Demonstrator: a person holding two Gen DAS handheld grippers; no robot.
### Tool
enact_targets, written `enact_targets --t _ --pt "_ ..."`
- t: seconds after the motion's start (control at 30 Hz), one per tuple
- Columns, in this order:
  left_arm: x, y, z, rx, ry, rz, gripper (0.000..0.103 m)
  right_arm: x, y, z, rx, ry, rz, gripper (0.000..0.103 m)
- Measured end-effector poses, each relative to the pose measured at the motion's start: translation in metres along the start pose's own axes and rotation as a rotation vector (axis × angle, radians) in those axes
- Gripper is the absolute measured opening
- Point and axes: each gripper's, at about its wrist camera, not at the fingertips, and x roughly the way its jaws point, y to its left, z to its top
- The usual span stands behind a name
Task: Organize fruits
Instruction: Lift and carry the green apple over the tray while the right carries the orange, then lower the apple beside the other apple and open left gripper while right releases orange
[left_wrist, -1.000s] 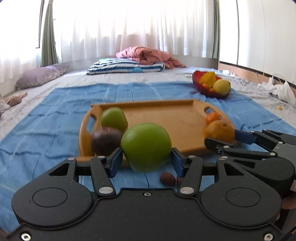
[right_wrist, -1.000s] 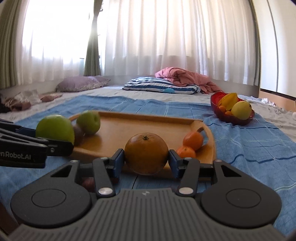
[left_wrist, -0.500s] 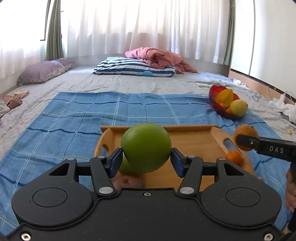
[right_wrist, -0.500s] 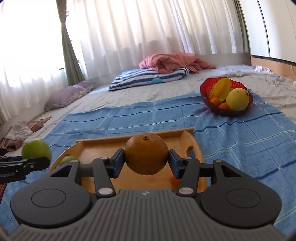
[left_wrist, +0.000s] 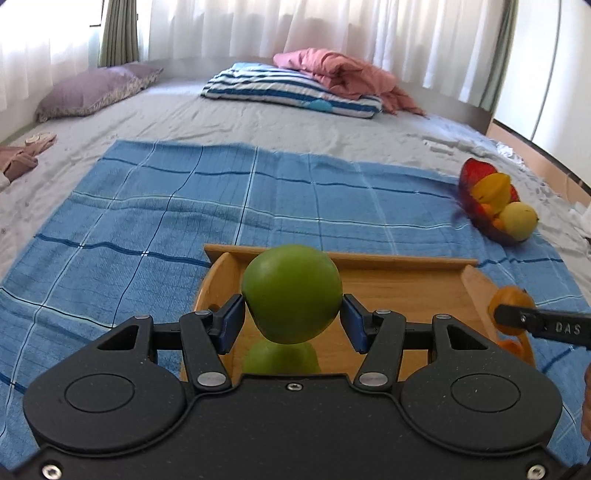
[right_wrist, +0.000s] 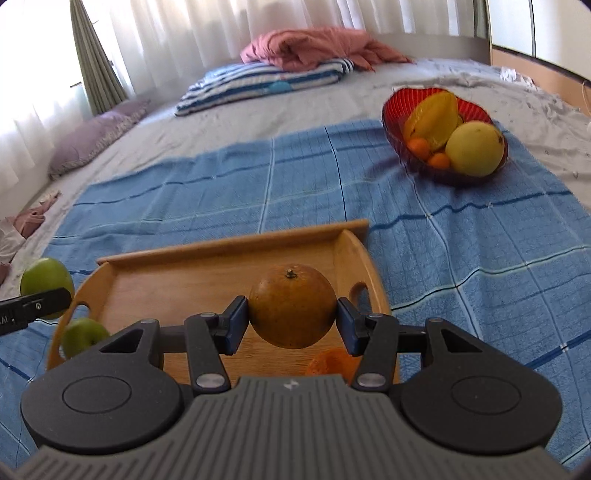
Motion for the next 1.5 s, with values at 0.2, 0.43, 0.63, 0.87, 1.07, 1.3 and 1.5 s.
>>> enact_targets --t 0.2,0.43,0.63,0.87,1.07,1.3,1.5 --pt "0.024 0.006 0.006 -0.011 0.055 0.015 0.054 0.014 -0.004 -0.002 0.006 0.015 -0.03 0.055" --pt "0.049 0.001 0.012 0.015 0.095 0.054 0.054 0.026 -0.007 0.002 -0.007 0.022 -0.076 0.055" --pt "0.069 -0.004 0.016 0.04 0.131 0.087 0.054 0.036 -0.007 0.002 -0.011 0.047 -0.096 0.055" --pt "0.083 -0.002 0.012 0.048 0.162 0.101 0.054 0.043 -0.007 -0.001 -0.028 0.056 -0.098 0.055" --pt "0.089 0.001 0.007 0.048 0.182 0.109 0.054 0.047 -0.005 -0.003 -0.038 0.058 -0.097 0.055" --pt "0.094 0.005 0.005 0.044 0.193 0.113 0.054 0.048 -0.005 -0.001 -0.044 0.064 -0.1 0.055" --pt "0.095 0.004 0.004 0.057 0.189 0.115 0.054 0.048 -0.004 -0.002 -0.051 0.064 -0.101 0.056"
